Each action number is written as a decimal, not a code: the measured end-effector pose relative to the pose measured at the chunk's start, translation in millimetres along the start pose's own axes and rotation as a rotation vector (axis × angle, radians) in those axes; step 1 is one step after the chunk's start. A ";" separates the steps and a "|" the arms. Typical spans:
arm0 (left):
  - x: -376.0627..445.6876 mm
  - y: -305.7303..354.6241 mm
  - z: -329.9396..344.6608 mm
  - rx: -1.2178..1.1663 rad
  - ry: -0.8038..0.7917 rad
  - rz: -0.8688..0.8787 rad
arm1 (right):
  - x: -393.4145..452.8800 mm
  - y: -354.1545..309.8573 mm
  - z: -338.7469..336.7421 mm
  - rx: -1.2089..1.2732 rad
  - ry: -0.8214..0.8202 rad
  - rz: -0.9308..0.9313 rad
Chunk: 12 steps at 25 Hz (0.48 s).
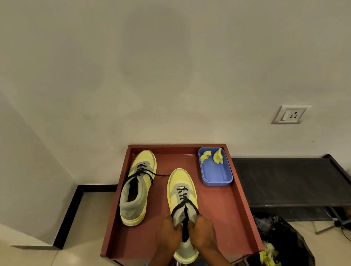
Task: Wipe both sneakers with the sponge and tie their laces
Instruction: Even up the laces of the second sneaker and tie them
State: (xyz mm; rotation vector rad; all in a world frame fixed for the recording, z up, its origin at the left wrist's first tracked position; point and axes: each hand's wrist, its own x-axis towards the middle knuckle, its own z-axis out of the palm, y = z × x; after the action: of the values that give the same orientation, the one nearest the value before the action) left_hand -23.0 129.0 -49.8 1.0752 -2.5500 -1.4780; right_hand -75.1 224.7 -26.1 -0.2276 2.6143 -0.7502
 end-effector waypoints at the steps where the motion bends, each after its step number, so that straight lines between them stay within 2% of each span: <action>1: -1.0 2.5 -2.9 -0.007 0.005 0.008 | 0.8 -0.3 0.7 0.002 0.000 0.006; 5: 0.2 4.9 -10.1 0.049 0.059 0.104 | 5.3 -5.9 3.3 0.013 0.025 0.004; 12: 38.9 14.6 -32.0 0.189 0.135 0.079 | 32.8 -37.9 3.3 0.043 0.056 -0.070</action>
State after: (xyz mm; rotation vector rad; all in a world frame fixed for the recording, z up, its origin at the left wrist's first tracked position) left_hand -50.4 87.6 -33.2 1.0400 -2.6434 -1.1247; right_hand -101.7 182.6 -19.3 -0.2908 2.6514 -0.8476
